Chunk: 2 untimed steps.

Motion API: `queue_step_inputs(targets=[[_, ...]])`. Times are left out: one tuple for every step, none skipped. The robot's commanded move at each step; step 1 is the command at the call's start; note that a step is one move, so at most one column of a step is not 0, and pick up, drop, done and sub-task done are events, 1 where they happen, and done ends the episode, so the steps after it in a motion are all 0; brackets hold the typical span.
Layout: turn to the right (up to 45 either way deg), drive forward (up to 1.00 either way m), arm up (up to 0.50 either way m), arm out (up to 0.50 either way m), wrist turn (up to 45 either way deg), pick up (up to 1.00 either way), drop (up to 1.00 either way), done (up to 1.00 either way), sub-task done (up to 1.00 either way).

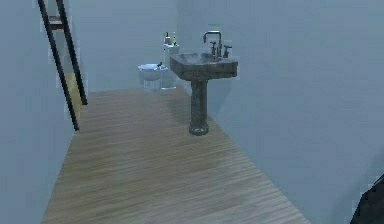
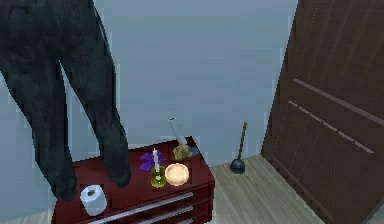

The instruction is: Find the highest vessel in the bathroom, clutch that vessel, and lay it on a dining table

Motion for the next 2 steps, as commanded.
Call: queue_step_inputs(targets=[[0.0, 0.00, 0.00, 0.48, 0.0, 0.00, 0.00, 0.00, 0.00], [0.0, 0.00, 0.00, 0.00, 45.0, 0.00, 0.00, 0.00, 0.00]])
